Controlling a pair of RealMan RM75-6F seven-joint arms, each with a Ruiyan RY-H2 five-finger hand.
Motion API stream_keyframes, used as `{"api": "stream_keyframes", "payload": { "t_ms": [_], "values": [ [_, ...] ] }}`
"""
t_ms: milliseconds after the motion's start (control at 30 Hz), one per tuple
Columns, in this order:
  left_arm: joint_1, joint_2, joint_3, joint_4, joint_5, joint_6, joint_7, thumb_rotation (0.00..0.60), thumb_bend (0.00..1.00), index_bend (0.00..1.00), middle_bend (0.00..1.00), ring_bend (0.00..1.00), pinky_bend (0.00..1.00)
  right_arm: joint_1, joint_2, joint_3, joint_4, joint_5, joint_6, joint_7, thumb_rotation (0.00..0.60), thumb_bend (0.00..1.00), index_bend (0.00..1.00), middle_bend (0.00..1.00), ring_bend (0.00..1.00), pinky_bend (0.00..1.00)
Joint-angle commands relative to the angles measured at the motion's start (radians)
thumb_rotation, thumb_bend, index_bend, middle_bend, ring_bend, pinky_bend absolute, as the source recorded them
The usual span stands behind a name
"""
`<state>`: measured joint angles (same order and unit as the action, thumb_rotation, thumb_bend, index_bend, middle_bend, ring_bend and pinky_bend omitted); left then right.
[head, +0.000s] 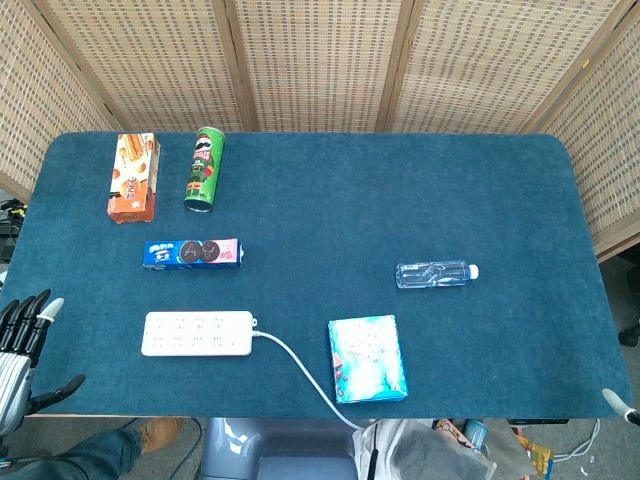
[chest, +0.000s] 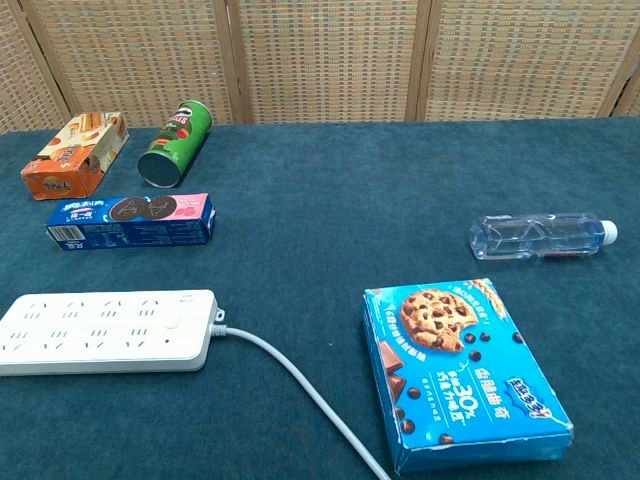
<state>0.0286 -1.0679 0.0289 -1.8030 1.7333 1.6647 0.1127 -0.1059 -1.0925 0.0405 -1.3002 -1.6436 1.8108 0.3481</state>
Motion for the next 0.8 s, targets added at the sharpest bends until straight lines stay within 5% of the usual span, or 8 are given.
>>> {"api": "stream_keyframes", "payload": {
  "t_ms": [33, 300, 333, 400, 467, 567, 667, 800],
  "values": [
    [0.000, 0.000, 0.001, 0.000, 0.000, -0.001, 0.001, 0.600, 0.00, 0.00, 0.00, 0.00, 0.00, 0.000, 0.000, 0.000, -0.001, 0.001, -0.001, 0.000, 0.600, 0.00, 0.00, 0.00, 0.00, 0.00],
    [-0.013, 0.001, 0.012, 0.011, 0.018, -0.030, 0.002, 0.600, 0.00, 0.00, 0.00, 0.00, 0.00, -0.001, 0.003, -0.002, -0.002, -0.001, 0.000, 0.007, 0.600, 0.00, 0.00, 0.00, 0.00, 0.00],
    [-0.019, 0.000, 0.015, 0.014, 0.021, -0.044, 0.006, 0.600, 0.00, 0.00, 0.10, 0.06, 0.04, -0.001, 0.004, -0.001, -0.003, 0.000, 0.001, 0.009, 0.600, 0.00, 0.00, 0.00, 0.00, 0.00],
    [-0.030, -0.011, 0.009, 0.014, 0.018, -0.060, 0.012, 0.600, 0.03, 0.00, 0.46, 0.38, 0.33, -0.002, 0.004, -0.001, -0.004, 0.001, 0.001, 0.011, 0.600, 0.00, 0.00, 0.00, 0.00, 0.00],
    [-0.084, -0.076, -0.003, 0.028, 0.001, -0.147, -0.021, 0.600, 0.32, 0.00, 0.85, 0.82, 0.78, -0.001, 0.007, -0.002, -0.005, 0.001, -0.003, 0.016, 0.600, 0.00, 0.00, 0.00, 0.00, 0.00],
    [-0.146, -0.173, -0.017, 0.077, -0.046, -0.264, -0.032, 0.600, 0.85, 0.00, 0.99, 0.99, 0.99, 0.000, 0.009, -0.003, -0.002, 0.001, -0.005, 0.026, 0.600, 0.00, 0.00, 0.00, 0.00, 0.00],
    [-0.191, -0.218, -0.009, 0.069, -0.094, -0.372, -0.058, 0.600, 1.00, 0.02, 1.00, 1.00, 1.00, 0.001, 0.009, -0.003, 0.000, 0.000, -0.007, 0.032, 0.600, 0.00, 0.00, 0.00, 0.00, 0.00],
    [-0.237, -0.279, -0.040, 0.040, -0.191, -0.465, 0.027, 0.600, 1.00, 0.13, 1.00, 1.00, 1.00, 0.005, 0.010, -0.004, 0.001, 0.002, -0.016, 0.038, 0.600, 0.00, 0.00, 0.00, 0.00, 0.00]
  ]
}}
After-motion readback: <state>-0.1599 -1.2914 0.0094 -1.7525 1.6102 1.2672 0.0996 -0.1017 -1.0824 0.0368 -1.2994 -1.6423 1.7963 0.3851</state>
